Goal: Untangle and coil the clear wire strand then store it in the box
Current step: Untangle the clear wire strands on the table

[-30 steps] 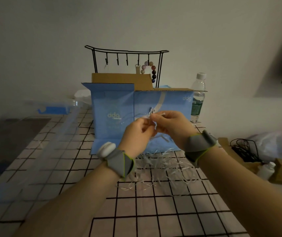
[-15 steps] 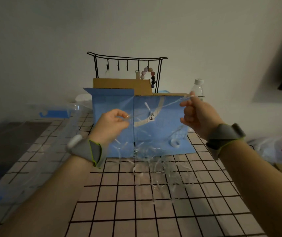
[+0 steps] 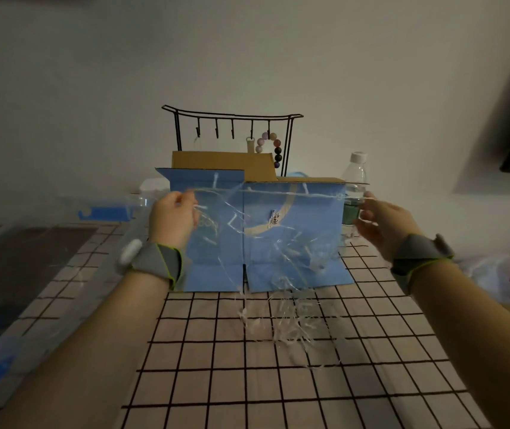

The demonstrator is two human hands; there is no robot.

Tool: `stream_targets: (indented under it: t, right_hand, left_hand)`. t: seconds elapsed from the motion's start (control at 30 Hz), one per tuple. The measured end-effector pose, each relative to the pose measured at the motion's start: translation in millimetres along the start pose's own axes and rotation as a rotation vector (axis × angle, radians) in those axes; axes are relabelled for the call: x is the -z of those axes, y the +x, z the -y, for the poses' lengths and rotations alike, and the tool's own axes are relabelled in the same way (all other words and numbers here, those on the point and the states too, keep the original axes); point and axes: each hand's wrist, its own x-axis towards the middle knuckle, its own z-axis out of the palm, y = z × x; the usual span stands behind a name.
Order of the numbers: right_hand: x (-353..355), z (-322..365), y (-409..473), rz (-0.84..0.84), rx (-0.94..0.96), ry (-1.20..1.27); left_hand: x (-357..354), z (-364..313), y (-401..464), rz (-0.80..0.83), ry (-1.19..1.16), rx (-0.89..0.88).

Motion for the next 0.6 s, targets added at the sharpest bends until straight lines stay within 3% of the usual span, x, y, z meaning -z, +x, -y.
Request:
stream_targets:
  t: [0.07,0.2,0.3,0.37,0.43,0.6]
  right_hand:
    - [0,0,-2,0.131,-0.180,0.248]
    - [-3,-1,1,0.220,-0.259,0.279]
    - [-1,4,-2,0.143,-0.064,0.010]
    - [3,8,-2,0.014,0.147,-0.317]
    - [7,11,-2,-0.052,0.246,-0.480]
    - [1,12,-16,0.166,-0.033,-0.282]
  left_hand:
    - [-6,-3,-3,0.063,-0.271,0.169]
    - [-13,-8,-9,0.112,-0.589,0.321]
    - [-8,-4,0,0.062,-0.538,0.288]
    - [0,2,10,-0.043,-0.369,0.175]
    - [7,11,19,-0.117,-0.211,0.120]
    - [-1,19,16,-0.006,-0.174,0.161]
